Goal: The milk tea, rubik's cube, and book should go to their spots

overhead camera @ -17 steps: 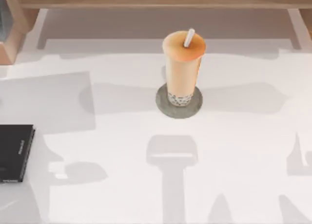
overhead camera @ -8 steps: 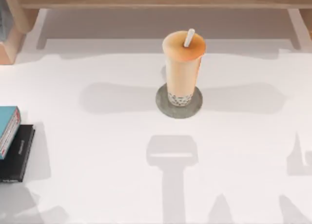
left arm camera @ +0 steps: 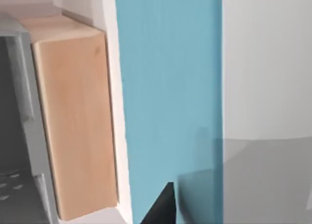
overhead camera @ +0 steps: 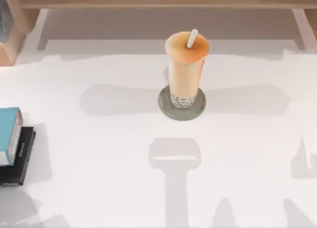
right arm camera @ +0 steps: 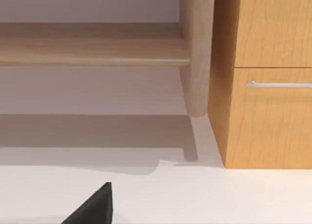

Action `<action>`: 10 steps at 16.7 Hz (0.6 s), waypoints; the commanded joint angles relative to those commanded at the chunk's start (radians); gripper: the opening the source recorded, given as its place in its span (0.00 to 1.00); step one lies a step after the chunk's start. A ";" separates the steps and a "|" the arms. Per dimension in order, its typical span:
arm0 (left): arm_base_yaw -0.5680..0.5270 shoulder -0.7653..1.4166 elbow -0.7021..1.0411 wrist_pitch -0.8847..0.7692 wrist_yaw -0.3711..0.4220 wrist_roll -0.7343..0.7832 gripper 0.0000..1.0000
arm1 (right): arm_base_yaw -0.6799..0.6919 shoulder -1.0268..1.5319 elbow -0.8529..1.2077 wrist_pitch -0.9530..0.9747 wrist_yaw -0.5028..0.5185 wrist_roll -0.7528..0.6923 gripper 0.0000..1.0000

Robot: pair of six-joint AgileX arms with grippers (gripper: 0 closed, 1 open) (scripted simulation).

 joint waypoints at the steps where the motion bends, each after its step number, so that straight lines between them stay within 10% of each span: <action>1: -0.004 0.011 -0.001 0.010 -0.003 -0.002 0.00 | 0.000 0.000 0.000 0.000 0.000 0.000 1.00; 8: -0.021 0.056 -0.004 0.047 -0.015 -0.012 0.00 | 0.000 0.000 0.000 0.000 0.000 0.000 1.00; 10: -0.021 0.056 -0.004 0.047 -0.015 -0.012 0.15 | 0.000 0.000 0.000 0.000 0.000 0.000 1.00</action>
